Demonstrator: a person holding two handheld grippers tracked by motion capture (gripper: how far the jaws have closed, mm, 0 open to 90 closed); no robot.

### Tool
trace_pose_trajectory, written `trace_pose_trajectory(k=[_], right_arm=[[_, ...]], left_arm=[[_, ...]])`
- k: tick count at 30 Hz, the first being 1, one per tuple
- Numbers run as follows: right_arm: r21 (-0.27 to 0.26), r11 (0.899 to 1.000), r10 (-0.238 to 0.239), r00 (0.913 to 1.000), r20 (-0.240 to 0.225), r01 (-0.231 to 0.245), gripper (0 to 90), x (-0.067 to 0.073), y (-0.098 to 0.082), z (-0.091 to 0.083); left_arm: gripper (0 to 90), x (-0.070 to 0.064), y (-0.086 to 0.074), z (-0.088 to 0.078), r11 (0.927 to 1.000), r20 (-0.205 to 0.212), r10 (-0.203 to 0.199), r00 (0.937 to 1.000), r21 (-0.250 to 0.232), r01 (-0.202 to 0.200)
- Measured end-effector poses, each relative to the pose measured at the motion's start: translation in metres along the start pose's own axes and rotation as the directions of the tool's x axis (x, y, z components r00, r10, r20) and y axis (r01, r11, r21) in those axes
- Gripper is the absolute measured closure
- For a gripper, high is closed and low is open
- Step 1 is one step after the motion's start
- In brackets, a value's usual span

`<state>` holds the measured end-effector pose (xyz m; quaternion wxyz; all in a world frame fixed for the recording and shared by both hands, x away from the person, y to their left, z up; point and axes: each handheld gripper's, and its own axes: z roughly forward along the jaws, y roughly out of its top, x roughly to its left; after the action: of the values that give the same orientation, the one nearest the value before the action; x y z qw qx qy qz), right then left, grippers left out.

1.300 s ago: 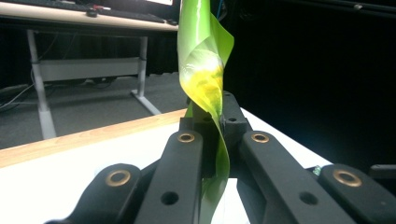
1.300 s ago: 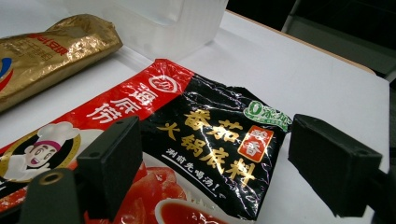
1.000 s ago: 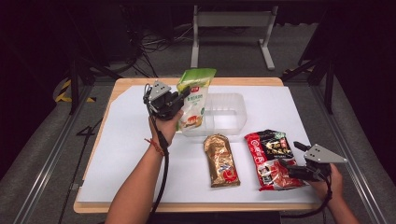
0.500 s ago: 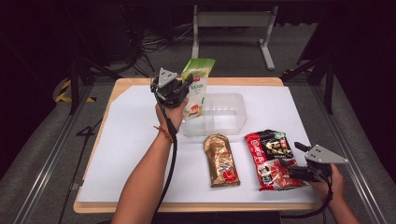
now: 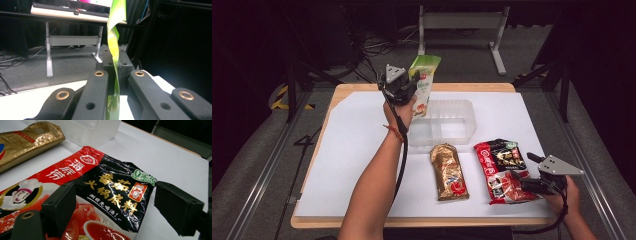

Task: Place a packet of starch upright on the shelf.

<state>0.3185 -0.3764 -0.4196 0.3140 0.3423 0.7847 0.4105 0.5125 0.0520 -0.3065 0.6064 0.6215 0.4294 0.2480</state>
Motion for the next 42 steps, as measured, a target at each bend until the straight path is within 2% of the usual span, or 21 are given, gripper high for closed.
trace_pose_trajectory(k=[2,7,8,12,15,16,17,20,22,24,26,27,28,29,30,32,35,36,37,39,42], right_arm=[[0.002,1.000,-0.002,1.0000,-0.003,0.002,18.5,0.001,0.000,0.000],[0.004,1.000,-0.005,1.0000,-0.007,0.005,18.5,0.001,0.000,0.000],[0.004,1.000,-0.006,1.0000,-0.007,0.006,18.6,0.001,0.000,0.000],[0.005,1.000,-0.006,1.0000,-0.006,0.006,18.5,0.002,0.000,0.000],[0.007,1.000,-0.008,0.9999,-0.007,0.008,18.5,0.002,0.000,0.000],[0.008,1.000,-0.009,0.9999,-0.007,0.009,18.5,0.002,0.000,0.001],[0.009,1.000,-0.012,0.9999,-0.007,0.012,18.5,0.002,0.000,0.001],[0.012,1.000,-0.012,0.9999,-0.011,0.012,18.5,0.003,0.000,0.001],[0.013,1.000,-0.014,0.9998,-0.015,0.015,18.6,0.003,0.000,0.001],[0.013,1.000,-0.014,0.9998,-0.015,0.014,18.5,0.003,0.000,0.001],[0.015,1.000,-0.011,0.9998,-0.018,0.011,18.5,0.003,0.000,0.002],[0.016,1.000,-0.015,0.9997,-0.020,0.015,18.5,0.003,0.000,0.002],[0.022,1.000,-0.013,0.9996,-0.023,0.014,18.5,0.003,-0.001,0.003],[0.026,1.000,-0.014,0.9996,-0.025,0.014,18.5,0.004,-0.001,0.004],[0.027,0.999,-0.017,0.9995,-0.025,0.018,18.5,0.004,-0.001,0.004],[0.031,0.999,-0.022,0.9993,-0.031,0.023,18.5,0.005,0.000,0.005],[0.027,0.999,-0.021,0.9992,-0.034,0.022,18.4,0.005,0.000,0.004],[0.027,0.999,-0.021,0.9992,-0.034,0.022,18.4,0.005,0.000,0.004],[0.028,0.999,-0.020,0.9992,-0.034,0.021,18.4,0.005,-0.001,0.004],[0.031,0.999,-0.015,0.9992,-0.036,0.016,18.5,0.004,-0.001,0.004],[0.030,0.999,-0.015,0.9991,-0.039,0.017,18.5,0.004,-0.001,0.004]], left_arm=[[88.2,-0.001,-0.004,0.000,1.0000,-0.006,-0.003,1.0000,0.000,0.003],[87.5,-0.001,-0.021,0.001,0.9993,0.037,-0.018,0.9992,0.034,0.017],[87.4,-0.001,-0.025,0.001,0.9989,0.051,-0.017,0.9986,0.044,0.014],[85.6,-0.004,-0.038,-0.001,0.9951,0.070,0.039,0.9968,0.087,-0.045],[84.8,0.002,-0.042,-0.006,0.9949,0.113,0.010,0.9936,0.099,-0.021],[84.4,0.002,-0.042,-0.009,0.9948,0.116,0.016,0.9932,0.098,-0.027],[84.1,0.002,-0.041,-0.012,0.9941,0.119,0.029,0.9925,0.100,-0.041],[84.1,0.003,-0.040,-0.020,0.9865,0.159,0.095,0.9827,0.117,-0.114],[84.1,0.004,-0.042,-0.024,0.9812,0.182,0.112,0.9769,0.136,-0.137],[81.4,0.005,-0.045,-0.028,0.9728,0.202,0.138,0.9696,0.156,-0.171],[78.8,0.008,-0.049,-0.031,0.9604,0.223,0.161,0.9614,0.189,-0.205],[76.5,0.009,-0.050,-0.031,0.9502,0.230,0.173,0.9576,0.217,-0.224],[75.7,0.009,-0.051,-0.031,0.9446,0.224,0.189,0.9562,0.225,-0.239],[74.9,0.010,-0.052,-0.031,0.9427,0.220,0.192,0.9564,0.230,-0.242],[73.4,0.010,-0.052,-0.029,0.9374,0.225,0.190,0.9555,0.247,-0.245],[66.3,0.009,-0.054,-0.022,0.9146,0.223,0.205,0.9531,0.303,-0.268],[60.0,0.006,-0.057,-0.016,0.8903,0.226,0.236,0.9451,0.339,-0.303],[60.0,0.005,-0.057,-0.013,0.8825,0.220,0.241,0.9451,0.355,-0.308],[56.3,0.004,-0.058,-0.010,0.8782,0.215,0.238,0.9474,0.369,-0.304],[50.9,0.003,-0.059,-0.005,0.8664,0.209,0.241,0.9477,0.394,-0.307],[49.9,0.000,-0.062,0.002,0.8399,0.193,0.241,0.9511,0.450,-0.304]])
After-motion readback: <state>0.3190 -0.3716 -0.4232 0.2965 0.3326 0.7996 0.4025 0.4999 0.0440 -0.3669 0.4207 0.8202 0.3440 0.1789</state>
